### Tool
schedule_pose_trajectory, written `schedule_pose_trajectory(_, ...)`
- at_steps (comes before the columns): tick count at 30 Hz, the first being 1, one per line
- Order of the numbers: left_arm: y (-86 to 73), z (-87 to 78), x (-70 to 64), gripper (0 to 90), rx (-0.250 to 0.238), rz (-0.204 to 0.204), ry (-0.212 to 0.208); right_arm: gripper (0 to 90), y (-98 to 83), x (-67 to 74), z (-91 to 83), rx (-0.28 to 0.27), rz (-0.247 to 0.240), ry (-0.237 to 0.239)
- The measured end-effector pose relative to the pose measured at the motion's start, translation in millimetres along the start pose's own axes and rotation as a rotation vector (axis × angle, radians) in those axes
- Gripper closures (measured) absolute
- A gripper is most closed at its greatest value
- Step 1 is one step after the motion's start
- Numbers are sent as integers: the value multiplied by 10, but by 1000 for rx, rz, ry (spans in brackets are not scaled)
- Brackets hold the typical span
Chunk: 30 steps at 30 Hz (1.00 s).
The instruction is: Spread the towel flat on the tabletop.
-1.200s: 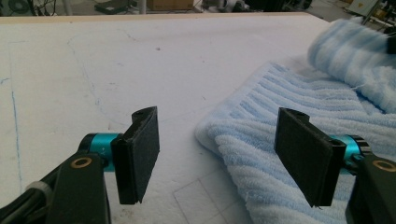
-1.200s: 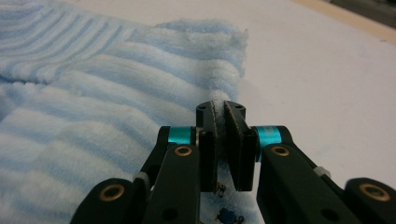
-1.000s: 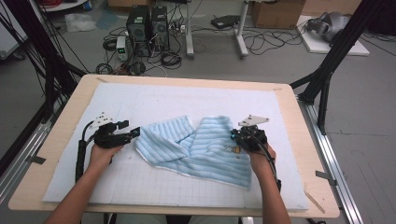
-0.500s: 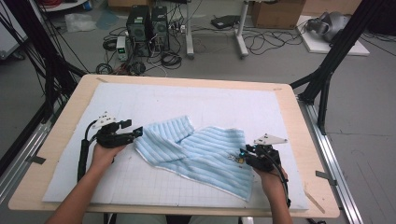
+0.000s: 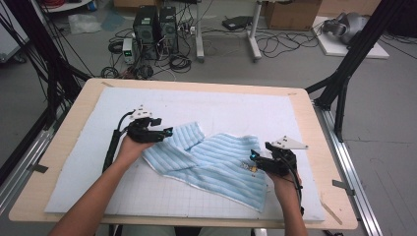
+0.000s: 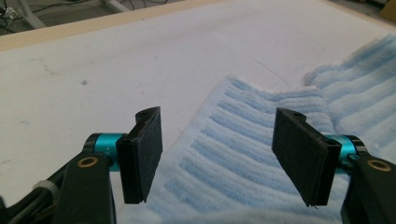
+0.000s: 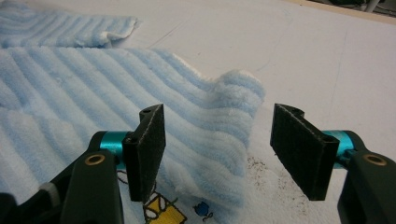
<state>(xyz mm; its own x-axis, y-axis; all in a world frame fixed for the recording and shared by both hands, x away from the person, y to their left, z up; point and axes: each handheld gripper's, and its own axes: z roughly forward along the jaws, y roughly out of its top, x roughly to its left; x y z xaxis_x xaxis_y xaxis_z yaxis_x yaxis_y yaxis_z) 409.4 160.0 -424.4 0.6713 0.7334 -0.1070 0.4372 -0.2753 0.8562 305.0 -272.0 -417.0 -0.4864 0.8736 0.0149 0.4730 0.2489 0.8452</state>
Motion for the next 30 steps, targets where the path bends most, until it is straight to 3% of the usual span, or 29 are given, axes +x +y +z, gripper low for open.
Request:
schedule_pose_trajectory(7, 14, 399, -79, 329, 207, 75, 41, 351, -25, -11, 2, -2, 4, 6)
schedule_pose_trajectory(9, 10, 417, -118, 345, 209, 114, 65, 350, -33, -9, 5, 2, 8, 7)
schedule_pose_trajectory(10, 14, 406, -115, 386, 206, 125, 61, 349, -37, -13, 8, 3, 4, 7)
schedule_pose_trajectory(11, 20, 385, -110, 520, 205, 146, 66, 349, -39, -10, 11, 6, 8, 9)
schedule_pose_trajectory(12, 21, 364, -100, 712, 208, 175, 76, 347, -41, -10, 16, 7, 5, 10)
schedule_pose_trajectory(13, 22, 350, -72, 828, 206, 176, 75, 347, -42, -6, 21, 6, 4, 10)
schedule_pose_trajectory(14, 25, 336, -34, 846, 200, 154, 63, 347, -43, 0, 24, 10, 4, 11)
schedule_pose_trajectory(17, 36, 269, 74, 862, 177, 132, 117, 346, -35, 30, 35, 7, 3, 19)
schedule_pose_trajectory(22, 70, 83, 338, 863, 85, 42, 217, 346, -8, 93, 84, 9, -9, 37)
schedule_pose_trajectory(27, 34, -87, 635, 864, 7, -72, 307, 346, 19, 177, 188, 34, -30, 64)
schedule_pose_trajectory(30, -1, -133, 735, 864, -11, -123, 321, 346, 56, 256, 273, 48, -45, 93)
